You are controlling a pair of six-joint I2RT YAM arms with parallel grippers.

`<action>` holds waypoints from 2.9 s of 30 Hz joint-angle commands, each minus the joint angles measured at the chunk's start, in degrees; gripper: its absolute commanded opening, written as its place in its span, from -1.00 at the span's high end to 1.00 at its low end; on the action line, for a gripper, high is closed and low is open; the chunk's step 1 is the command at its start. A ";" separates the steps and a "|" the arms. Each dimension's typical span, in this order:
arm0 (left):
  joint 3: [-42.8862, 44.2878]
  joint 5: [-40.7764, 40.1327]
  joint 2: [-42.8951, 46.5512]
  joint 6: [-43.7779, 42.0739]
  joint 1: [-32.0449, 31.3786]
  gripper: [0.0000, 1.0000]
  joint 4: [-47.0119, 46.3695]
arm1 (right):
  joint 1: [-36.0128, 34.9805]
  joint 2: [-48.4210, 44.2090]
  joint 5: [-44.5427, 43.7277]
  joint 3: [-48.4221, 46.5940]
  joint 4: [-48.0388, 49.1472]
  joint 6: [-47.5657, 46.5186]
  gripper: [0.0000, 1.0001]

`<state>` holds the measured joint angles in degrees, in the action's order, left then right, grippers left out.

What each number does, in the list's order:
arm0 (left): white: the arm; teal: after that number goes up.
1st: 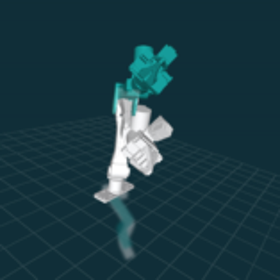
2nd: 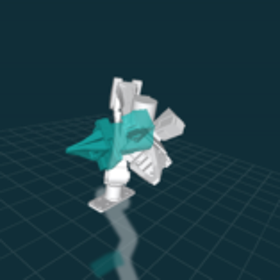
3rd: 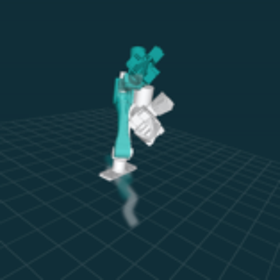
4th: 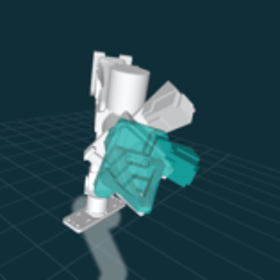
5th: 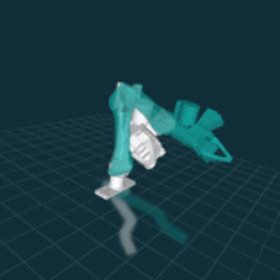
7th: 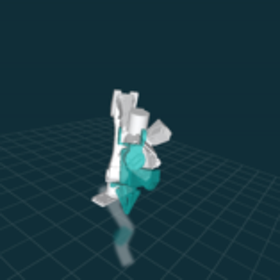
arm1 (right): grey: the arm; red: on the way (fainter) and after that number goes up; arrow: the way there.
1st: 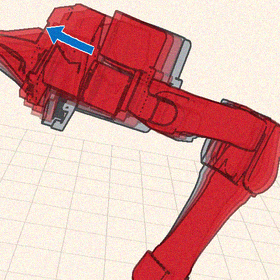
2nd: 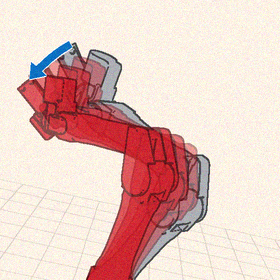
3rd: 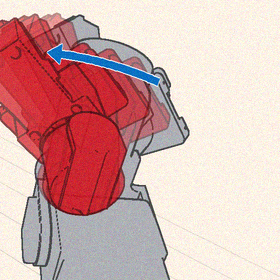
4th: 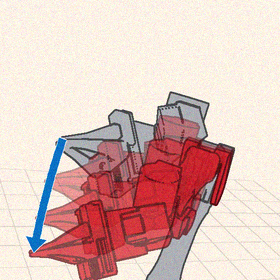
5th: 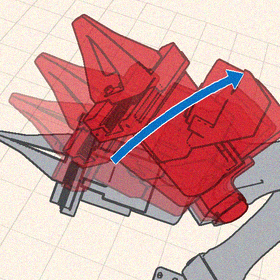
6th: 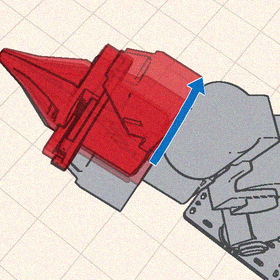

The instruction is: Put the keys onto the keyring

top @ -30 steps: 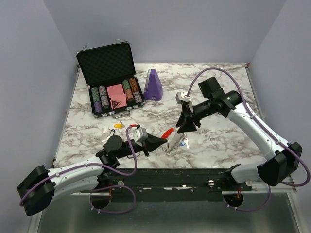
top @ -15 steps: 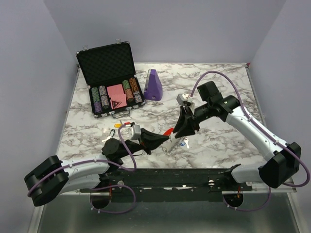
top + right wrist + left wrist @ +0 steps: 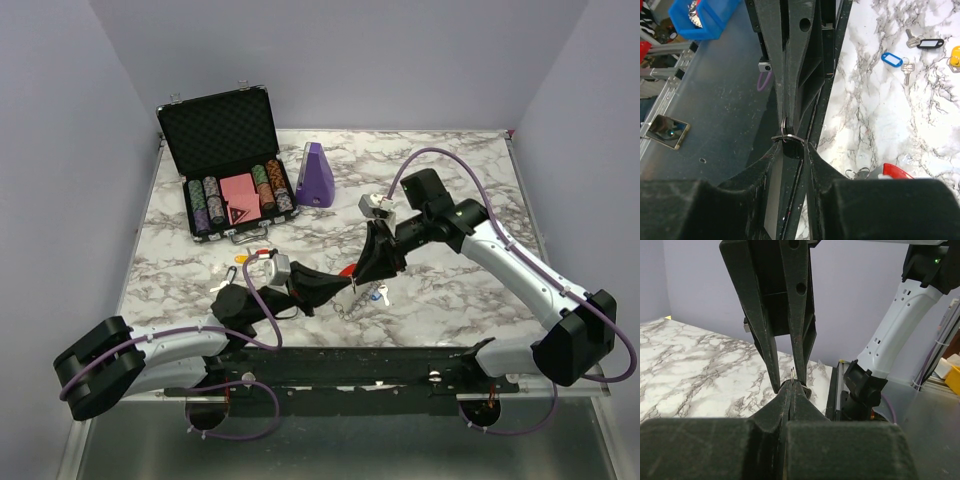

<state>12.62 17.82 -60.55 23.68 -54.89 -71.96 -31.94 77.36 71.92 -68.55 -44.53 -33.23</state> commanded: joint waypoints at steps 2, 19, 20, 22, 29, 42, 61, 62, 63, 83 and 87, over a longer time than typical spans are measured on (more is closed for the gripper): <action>1.35 -1.56 -0.79 0.49 -0.48 1.00 -1.95 | -0.58 0.60 1.82 0.00 1.20 0.71 0.39; 1.35 -3.50 -0.97 0.49 -0.83 1.00 0.07 | -0.49 0.33 1.38 -0.35 1.73 1.77 0.49; 1.35 -3.59 -1.06 0.49 -0.92 1.00 0.07 | -0.57 0.33 1.21 -0.53 1.73 1.86 0.49; 1.26 -3.76 -1.06 0.49 -0.92 1.00 0.42 | -0.49 0.25 0.94 -0.53 1.82 2.03 0.49; 0.91 -4.38 -1.23 0.66 -0.92 1.00 0.60 | -0.58 0.24 0.68 -0.53 2.17 2.30 0.47; 1.53 -5.34 -1.50 0.75 -1.00 1.00 1.92 | -0.58 0.24 0.85 -0.53 2.35 2.56 0.54; 0.21 -5.78 11.48 -1.70 -0.39 -0.53 17.94 | -1.10 2.52 -14.42 -7.28 -12.21 -9.46 0.99; 1.25 -5.52 14.64 -2.41 0.05 -0.66 23.74 | -1.63 3.23 -17.22 -8.69 -14.51 -11.31 0.99; 2.40 -5.35 17.02 -3.89 0.22 -0.73 30.41 | -1.98 4.02 -19.86 -9.83 -16.70 -12.72 0.99; 22.27 2.92 4.48 -19.55 1.46 -0.02 57.21 | -6.46 8.95 -28.42 -17.23 -23.76 -13.00 0.99; 20.87 3.00 3.95 -19.38 1.46 0.02 53.78 | -6.46 8.86 -28.24 -17.14 -23.67 -13.17 0.99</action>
<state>33.12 18.74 -56.47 5.87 -53.63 -14.26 -37.93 86.08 44.16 -84.60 -66.78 -46.09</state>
